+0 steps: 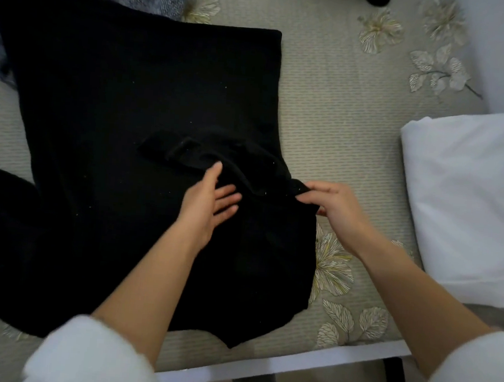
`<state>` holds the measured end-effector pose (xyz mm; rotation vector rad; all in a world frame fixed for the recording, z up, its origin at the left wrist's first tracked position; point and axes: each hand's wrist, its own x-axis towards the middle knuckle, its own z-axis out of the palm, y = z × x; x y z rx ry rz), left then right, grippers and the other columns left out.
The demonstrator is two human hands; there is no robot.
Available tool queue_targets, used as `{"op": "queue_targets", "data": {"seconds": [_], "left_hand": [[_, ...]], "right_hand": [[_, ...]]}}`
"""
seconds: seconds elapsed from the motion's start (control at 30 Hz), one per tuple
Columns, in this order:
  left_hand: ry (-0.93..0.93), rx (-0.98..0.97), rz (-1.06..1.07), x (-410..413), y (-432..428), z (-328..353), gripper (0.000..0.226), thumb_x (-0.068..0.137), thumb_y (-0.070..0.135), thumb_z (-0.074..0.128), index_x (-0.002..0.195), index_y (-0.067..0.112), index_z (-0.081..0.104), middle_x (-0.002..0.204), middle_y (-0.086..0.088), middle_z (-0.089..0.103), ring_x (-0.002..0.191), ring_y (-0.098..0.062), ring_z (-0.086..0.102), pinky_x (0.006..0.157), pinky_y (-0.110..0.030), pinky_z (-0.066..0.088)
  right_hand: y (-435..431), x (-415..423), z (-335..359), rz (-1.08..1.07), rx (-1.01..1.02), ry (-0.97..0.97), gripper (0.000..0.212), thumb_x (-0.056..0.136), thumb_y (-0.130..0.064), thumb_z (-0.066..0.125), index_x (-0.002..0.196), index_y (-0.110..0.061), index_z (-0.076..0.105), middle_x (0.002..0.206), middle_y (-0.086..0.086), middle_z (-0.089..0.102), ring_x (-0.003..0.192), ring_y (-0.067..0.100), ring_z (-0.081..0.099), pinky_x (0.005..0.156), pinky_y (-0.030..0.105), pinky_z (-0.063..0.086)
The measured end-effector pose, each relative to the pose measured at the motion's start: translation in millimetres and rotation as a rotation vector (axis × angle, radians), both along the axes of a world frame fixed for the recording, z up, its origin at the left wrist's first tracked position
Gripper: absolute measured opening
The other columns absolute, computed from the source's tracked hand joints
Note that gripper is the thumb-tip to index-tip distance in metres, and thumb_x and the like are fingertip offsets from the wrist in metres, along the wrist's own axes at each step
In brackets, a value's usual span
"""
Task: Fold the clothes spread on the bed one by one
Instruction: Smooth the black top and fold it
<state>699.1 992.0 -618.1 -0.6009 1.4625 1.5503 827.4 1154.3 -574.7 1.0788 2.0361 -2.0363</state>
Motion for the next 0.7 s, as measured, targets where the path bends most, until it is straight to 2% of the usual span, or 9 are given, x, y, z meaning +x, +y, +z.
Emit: {"op": "queue_targets", "data": {"seconds": [0.13,0.23,0.3,0.37,0.47,0.53,0.6,0.63,0.7], "left_hand": [[-0.02,-0.074,0.223,-44,24,-2,0.042,0.088,0.036,0.065,0.123,0.016,0.053,0.115,-0.01,0.063,0.089,-0.018,0.064,0.064,-0.027,0.053],[0.086,-0.121,0.417,-71,25,13,0.02,0.085,0.023,0.066,0.102,0.014,0.063,0.106,-0.009,0.068,0.089,-0.022,0.067,0.058,-0.029,0.055],[0.281,-0.139,0.534,-84,19,32,0.007,0.081,0.02,0.066,0.083,0.013,0.065,0.095,-0.008,0.071,0.088,-0.023,0.07,0.061,-0.03,0.057],[0.564,-0.232,0.528,-90,7,55,0.01,0.076,0.023,0.068,0.069,0.017,0.064,0.076,0.004,0.071,0.077,-0.011,0.07,0.067,-0.028,0.057],[0.879,-0.314,0.434,-105,-7,79,0.022,0.07,0.03,0.066,0.053,0.026,0.053,0.057,0.016,0.058,0.062,-0.002,0.059,0.063,-0.026,0.053],[0.945,-0.363,0.362,-125,0,81,0.021,0.075,0.04,0.062,0.063,0.025,0.055,0.073,0.011,0.061,0.077,-0.006,0.06,0.077,-0.031,0.053],[0.89,-0.52,0.144,-144,15,75,0.033,0.085,0.054,0.048,0.094,0.026,0.062,0.111,0.001,0.062,0.108,-0.014,0.052,0.098,-0.031,0.04],[0.813,-0.632,-0.001,-149,19,67,0.043,0.088,0.057,0.041,0.115,0.028,0.058,0.131,-0.002,0.052,0.123,-0.02,0.042,0.104,-0.032,0.029],[0.65,-0.751,-0.166,-145,15,48,0.057,0.088,0.055,0.043,0.138,0.028,0.042,0.149,-0.007,0.031,0.133,-0.029,0.028,0.107,-0.037,0.025]], "right_hand": [[0,6,-1,0.007,-0.021,0.011,0.017,0.088,-0.003,0.058,0.093,-0.001,0.074,0.083,0.004,0.075,0.08,0.01,0.071,0.067,0.012,0.05],[4,8,-4,-0.063,0.039,-0.026,0.016,0.09,-0.009,0.06,0.087,0.0,0.074,0.081,0.014,0.073,0.075,0.016,0.069,0.067,0.019,0.051],[6,7,-8,-0.13,0.091,-0.048,0.013,0.09,-0.011,0.062,0.084,0.0,0.068,0.071,0.019,0.061,0.066,0.021,0.059,0.067,0.026,0.045],[7,2,-10,-0.102,0.123,-0.053,0.02,0.088,-0.013,0.066,0.083,0.006,0.061,0.069,0.021,0.051,0.064,0.024,0.047,0.067,0.031,0.039],[6,-13,-9,-0.017,0.08,-0.062,0.024,0.086,-0.015,0.068,0.074,0.005,0.062,0.07,0.018,0.057,0.064,0.019,0.056,0.064,0.025,0.046],[4,-29,-12,-0.032,0.079,-0.08,0.018,0.087,-0.016,0.066,0.075,-0.002,0.064,0.07,0.009,0.059,0.066,0.013,0.058,0.066,0.022,0.048],[5,-43,-23,-0.085,0.248,-0.146,0.013,0.091,-0.02,0.062,0.091,-0.008,0.068,0.081,0.006,0.062,0.078,0.017,0.059,0.08,0.032,0.049],[5,-48,-27,-0.087,0.383,-0.21,0.017,0.092,-0.022,0.059,0.104,-0.012,0.067,0.092,0.004,0.064,0.091,0.018,0.06,0.09,0.038,0.047],[1,-46,-30,-0.021,0.621,-0.316,0.028,0.093,-0.025,0.056,0.12,-0.018,0.061,0.116,0.001,0.062,0.114,0.02,0.053,0.101,0.046,0.039]]}}
